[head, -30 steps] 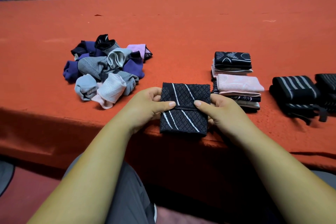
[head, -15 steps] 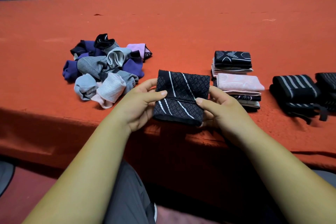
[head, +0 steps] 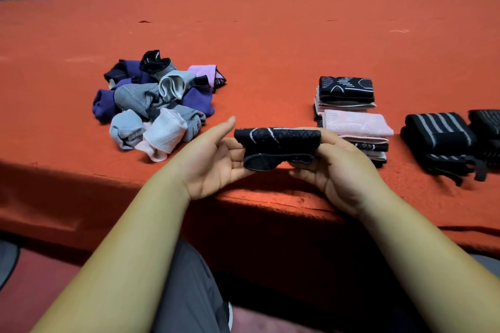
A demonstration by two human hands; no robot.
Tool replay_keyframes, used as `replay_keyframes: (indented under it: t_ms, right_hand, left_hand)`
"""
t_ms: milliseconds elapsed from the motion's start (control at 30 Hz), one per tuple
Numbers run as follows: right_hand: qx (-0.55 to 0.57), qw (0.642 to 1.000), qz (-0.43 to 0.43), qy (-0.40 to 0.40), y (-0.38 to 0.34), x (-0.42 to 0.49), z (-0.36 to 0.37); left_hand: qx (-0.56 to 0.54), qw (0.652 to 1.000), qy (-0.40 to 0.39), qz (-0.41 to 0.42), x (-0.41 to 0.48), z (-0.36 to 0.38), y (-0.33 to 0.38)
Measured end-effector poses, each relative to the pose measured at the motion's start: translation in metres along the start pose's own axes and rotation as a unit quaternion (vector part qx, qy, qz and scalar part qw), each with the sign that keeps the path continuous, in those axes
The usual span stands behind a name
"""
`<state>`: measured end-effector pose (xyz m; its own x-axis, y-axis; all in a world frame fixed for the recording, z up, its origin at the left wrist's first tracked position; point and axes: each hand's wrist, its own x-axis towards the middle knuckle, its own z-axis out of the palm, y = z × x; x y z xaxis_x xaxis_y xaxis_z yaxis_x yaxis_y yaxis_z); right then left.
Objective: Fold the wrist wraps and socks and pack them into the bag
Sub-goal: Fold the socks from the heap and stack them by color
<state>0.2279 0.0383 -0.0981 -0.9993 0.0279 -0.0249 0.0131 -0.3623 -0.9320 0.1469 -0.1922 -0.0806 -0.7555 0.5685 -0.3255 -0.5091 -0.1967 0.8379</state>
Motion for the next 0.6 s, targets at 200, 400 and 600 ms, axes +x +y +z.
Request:
replay_keyframes:
  t_ms: [200, 400, 600]
  right_hand:
    - [-0.01, 1.0, -0.014, 0.0, -0.004, -0.005, 0.005]
    - [-0.243, 0.968, -0.056, -0.025, 0.001, -0.006, 0.003]
    - [-0.26, 0.948, -0.152, 0.106, 0.009, -0.004, 0.013]
  left_hand:
    - [0.112, 0.993, 0.0, 0.045, -0.004, 0.0, -0.007]
    - [0.114, 0.985, 0.02, 0.125, 0.001, 0.0, -0.005]
    - [0.151, 0.963, 0.146, 0.168, 0.007, 0.007, -0.009]
